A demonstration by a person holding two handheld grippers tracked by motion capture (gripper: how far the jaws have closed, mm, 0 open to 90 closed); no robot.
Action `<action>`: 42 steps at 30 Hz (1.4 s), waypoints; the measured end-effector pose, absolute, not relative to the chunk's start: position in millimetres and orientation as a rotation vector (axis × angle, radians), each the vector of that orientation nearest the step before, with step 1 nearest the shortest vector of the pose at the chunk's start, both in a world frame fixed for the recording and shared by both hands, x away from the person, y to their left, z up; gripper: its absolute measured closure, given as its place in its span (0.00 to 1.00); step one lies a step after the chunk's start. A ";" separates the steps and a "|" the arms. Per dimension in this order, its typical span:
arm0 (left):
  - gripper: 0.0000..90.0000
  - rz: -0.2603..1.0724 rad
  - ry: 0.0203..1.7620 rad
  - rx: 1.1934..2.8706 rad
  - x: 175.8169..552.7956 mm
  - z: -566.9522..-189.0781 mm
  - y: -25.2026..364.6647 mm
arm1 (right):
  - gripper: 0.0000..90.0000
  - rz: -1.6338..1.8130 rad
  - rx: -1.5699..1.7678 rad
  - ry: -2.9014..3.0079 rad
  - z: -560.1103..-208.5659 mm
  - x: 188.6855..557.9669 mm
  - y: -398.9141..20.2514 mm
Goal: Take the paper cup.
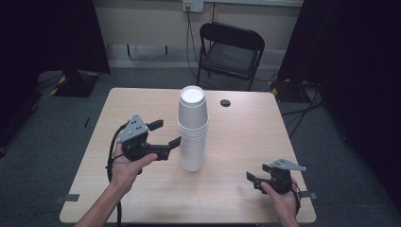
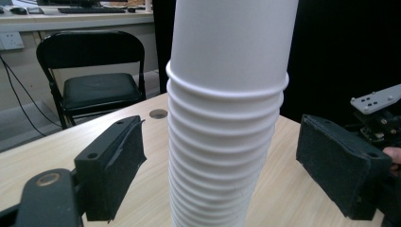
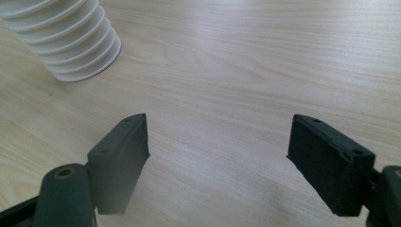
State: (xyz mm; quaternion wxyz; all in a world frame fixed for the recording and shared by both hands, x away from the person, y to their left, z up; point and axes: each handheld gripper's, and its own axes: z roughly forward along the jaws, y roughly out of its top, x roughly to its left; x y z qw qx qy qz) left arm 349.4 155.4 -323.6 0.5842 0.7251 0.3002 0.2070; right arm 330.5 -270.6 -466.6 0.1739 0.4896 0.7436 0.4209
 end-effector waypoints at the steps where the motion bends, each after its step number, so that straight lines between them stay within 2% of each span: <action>1: 0.17 0.478 0.697 1.688 350.5 -321.5 154.2 | 0.23 1.192 1.384 2.108 -466.7 330.6 -270.6; 21: 0.17 0.472 0.652 1.671 365.1 -279.3 135.3 | 0.23 1.194 1.388 2.128 -468.2 331.5 -268.9; 37: 0.17 0.461 0.627 1.684 386.8 -265.2 113.6 | 0.23 1.199 1.389 2.112 -467.4 331.1 -269.7; 42: 0.16 0.416 0.643 1.693 398.0 -267.2 111.7 | 0.24 1.205 1.386 2.101 -467.0 330.7 -269.8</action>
